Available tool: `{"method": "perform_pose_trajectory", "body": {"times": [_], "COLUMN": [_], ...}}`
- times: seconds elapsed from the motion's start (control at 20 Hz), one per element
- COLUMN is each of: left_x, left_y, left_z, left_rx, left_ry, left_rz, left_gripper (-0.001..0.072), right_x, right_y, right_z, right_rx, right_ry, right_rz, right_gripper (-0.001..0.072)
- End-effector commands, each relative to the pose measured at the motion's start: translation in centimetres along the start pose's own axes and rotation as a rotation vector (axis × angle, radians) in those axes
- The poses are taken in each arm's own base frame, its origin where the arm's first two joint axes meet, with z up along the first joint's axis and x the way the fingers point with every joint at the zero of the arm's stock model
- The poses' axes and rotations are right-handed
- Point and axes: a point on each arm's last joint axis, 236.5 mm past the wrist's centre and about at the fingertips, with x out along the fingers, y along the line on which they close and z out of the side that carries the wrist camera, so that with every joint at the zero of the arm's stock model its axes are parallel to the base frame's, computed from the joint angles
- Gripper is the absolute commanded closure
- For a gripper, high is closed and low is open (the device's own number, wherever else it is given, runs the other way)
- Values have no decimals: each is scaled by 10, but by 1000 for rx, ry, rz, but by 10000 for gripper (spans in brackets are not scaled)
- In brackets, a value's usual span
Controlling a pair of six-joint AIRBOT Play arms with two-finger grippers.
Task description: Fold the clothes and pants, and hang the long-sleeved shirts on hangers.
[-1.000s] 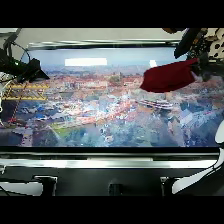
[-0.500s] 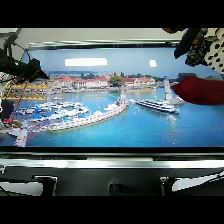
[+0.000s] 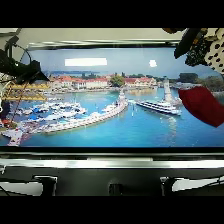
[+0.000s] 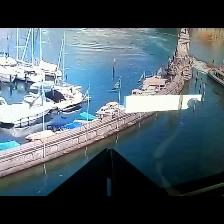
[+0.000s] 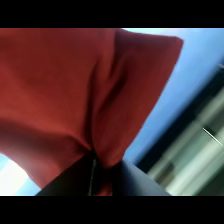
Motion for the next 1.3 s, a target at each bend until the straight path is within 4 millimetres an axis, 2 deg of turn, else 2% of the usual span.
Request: {"method": "perform_pose_trajectory", "body": {"times": [0.0,0.2,0.45,0.65,1.05,1.1,1.15,1.25], "left_x": [0,1,4,7,10,10,11,11], "left_y": [0,-2,-8,-14,-22,-22,-23,-23], "left_z": [-2,-4,-7,-9,-12,-12,-12,-12], "left_rx": [1,6,20,39,59,60,60,60], "left_ry": [9,15,26,33,43,44,44,44], "left_rz": [1,0,-4,-8,-13,-14,-14,-14], "left_gripper": [691,692,691,691,691,691,691,691], "right_x": [18,37,53,57,69,69,69,67], "right_y": [-35,-51,-83,-100,-106,-106,-106,-109], "right_z": [-36,-73,-115,-134,-155,-156,-156,-158], "right_rx": [6,29,41,27,8,7,8,4], "right_ry": [7,7,55,71,128,129,131,140], "right_rz": [-111,-141,-251,-308,-335,-336,-337,-350], "right_gripper": [677,677,677,677,669,595,487,352]}}
